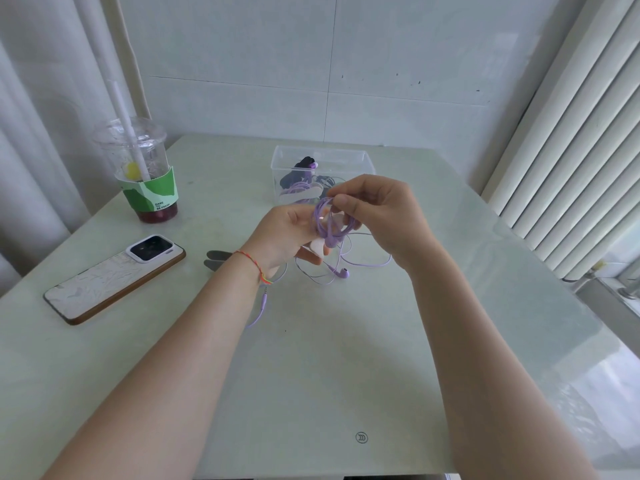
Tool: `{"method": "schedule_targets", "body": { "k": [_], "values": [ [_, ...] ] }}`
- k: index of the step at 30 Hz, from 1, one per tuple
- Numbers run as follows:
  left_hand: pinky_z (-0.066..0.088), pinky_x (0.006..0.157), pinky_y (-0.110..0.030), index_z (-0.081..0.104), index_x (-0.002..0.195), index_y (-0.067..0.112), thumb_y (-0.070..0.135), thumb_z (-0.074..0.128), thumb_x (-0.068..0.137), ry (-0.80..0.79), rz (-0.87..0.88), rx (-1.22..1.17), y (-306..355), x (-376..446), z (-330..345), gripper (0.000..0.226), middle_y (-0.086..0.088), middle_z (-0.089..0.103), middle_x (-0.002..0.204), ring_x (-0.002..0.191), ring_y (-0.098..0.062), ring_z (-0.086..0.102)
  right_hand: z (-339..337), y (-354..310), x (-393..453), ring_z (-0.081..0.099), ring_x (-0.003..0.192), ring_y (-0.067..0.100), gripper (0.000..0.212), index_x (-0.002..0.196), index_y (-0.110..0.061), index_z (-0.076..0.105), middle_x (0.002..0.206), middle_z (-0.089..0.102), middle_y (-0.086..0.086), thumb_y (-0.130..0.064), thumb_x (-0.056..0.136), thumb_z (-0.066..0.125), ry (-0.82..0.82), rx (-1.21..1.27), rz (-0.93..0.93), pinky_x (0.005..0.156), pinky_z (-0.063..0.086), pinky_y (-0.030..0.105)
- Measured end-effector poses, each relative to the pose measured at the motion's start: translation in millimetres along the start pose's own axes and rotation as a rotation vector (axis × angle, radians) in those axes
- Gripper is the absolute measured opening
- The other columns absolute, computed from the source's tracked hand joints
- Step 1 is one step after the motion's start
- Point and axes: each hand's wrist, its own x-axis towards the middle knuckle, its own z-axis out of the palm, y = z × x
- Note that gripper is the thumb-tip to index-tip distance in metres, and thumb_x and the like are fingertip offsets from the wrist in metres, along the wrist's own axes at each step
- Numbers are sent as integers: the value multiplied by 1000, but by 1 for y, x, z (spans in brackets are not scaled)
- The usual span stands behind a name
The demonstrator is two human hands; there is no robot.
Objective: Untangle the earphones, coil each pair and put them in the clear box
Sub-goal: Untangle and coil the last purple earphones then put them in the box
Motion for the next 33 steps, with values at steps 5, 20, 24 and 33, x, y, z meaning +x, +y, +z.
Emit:
{"method": "schedule_targets", "body": {
  "k": [5, 20, 24, 33],
  "values": [
    [55, 52, -28, 71, 86, 9, -9, 54, 90, -12, -5, 40, -1, 0, 1, 25, -11, 68, 76, 73, -32, 64, 0, -6, -3, 60, 60, 11, 9, 91, -8, 73, 80, 71, 6, -2, 89, 66, -98, 2, 22, 57, 42, 20],
    [54, 58, -24, 68, 110, 13, 7, 54, 96, -238, -54, -179, 1, -4, -2, 21, -5, 71, 85, 83, -23, 70, -5, 6, 4, 61, 68, 9, 17, 84, -21, 73, 86, 73, -1, -5, 86, 68, 81, -250, -31, 67, 49, 21],
    [56, 63, -27, 66, 116, 4, 4, 54, 96, -264, -56, -206, 4, -5, 0, 24, -13, 69, 96, 91, -29, 68, -4, 8, 5, 65, 76, 21, 17, 84, -22, 73, 85, 72, -4, -6, 85, 67, 100, -317, -46, 69, 49, 24],
    [55, 58, -29, 70, 103, 5, 26, 67, 91, -186, -105, -169, 7, -2, 3, 24, -12, 66, 92, 86, -30, 64, 2, 10, 5, 58, 63, -2, 13, 89, -15, 75, 78, 69, -8, -5, 85, 66, 91, -414, -79, 63, 44, 14]
  ]
}}
